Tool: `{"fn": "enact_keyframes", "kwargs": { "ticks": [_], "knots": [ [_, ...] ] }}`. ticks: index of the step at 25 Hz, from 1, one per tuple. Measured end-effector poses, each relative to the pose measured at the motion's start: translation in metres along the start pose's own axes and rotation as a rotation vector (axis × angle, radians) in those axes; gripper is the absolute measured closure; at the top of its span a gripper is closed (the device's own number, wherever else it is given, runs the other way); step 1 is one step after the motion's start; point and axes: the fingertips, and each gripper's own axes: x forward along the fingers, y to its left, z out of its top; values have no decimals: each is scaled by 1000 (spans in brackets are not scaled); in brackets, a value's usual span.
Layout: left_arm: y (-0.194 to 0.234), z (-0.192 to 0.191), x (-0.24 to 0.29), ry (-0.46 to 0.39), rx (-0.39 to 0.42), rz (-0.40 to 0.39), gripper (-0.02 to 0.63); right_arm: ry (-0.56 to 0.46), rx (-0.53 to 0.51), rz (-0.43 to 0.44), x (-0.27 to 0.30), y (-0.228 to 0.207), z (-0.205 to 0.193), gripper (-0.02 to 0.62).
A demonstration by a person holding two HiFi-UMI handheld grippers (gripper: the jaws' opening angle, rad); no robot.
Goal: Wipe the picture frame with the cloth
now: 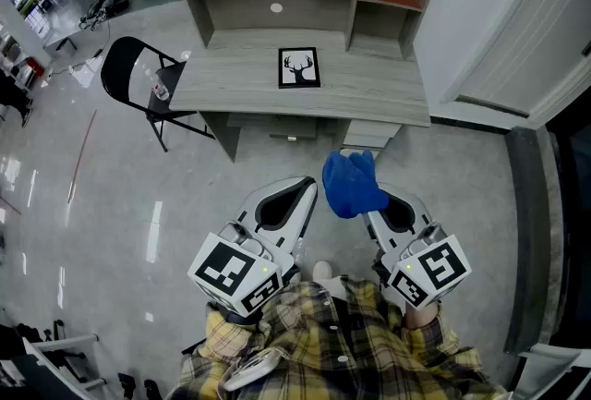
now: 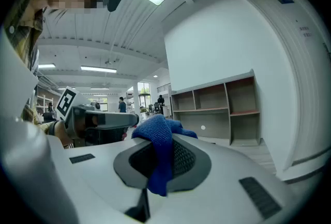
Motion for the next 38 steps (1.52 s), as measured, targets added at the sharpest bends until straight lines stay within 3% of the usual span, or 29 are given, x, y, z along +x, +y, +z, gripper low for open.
{"fn": "enact_keyframes", "kwargs": {
  "ticks": [23, 31, 38],
  "knots": [
    [-8, -11, 31, 32, 1, 71, 601, 6, 72, 46, -14, -46, -17, 561],
    [42, -11, 53, 44, -16, 57, 601, 35, 60, 49, 37, -61, -19, 561],
    [129, 11, 81, 40, -21, 27, 601, 43, 43, 2, 120, -83, -5, 561]
  ]
}}
